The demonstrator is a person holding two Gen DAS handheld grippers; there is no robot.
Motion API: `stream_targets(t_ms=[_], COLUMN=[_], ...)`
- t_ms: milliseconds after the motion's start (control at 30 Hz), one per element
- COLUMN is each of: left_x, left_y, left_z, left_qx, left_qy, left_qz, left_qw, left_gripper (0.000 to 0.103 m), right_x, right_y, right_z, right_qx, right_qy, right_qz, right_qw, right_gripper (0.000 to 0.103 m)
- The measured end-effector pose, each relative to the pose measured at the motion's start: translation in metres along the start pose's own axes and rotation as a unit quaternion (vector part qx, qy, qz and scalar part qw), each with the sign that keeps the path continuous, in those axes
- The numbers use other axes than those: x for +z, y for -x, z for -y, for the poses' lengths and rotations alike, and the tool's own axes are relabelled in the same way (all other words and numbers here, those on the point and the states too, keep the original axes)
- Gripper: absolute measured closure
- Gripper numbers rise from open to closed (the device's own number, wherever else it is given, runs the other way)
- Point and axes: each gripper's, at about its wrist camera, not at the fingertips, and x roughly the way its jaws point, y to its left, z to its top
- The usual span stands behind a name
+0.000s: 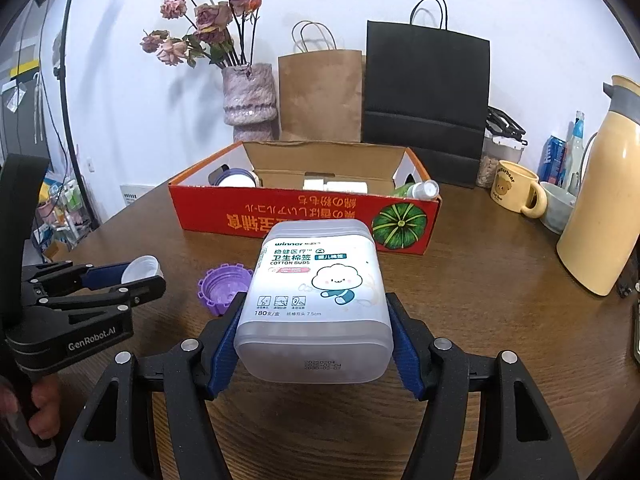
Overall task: Organize rigid objects
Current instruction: 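Carry the white lid with the left tool while the right tool carries the cotton-bud box over the box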
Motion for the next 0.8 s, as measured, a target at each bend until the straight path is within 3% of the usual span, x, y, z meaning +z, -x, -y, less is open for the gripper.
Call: stream_targets(t_ms=[800], left_x=[0.056], left_y=[0.035], left_z=[-0.008], left_qx=[-0.001], left_qy=[0.023], left_qz=[0.071], left_qw=[0.9972], left_gripper=[0.066], right_x=[0.053], right_y=[0.012], right_z=[-0.008], right_qx=[0.006], right_qy=[0.01], right_qz=[0.057], right_qw=[0.998], right_gripper=[0.033])
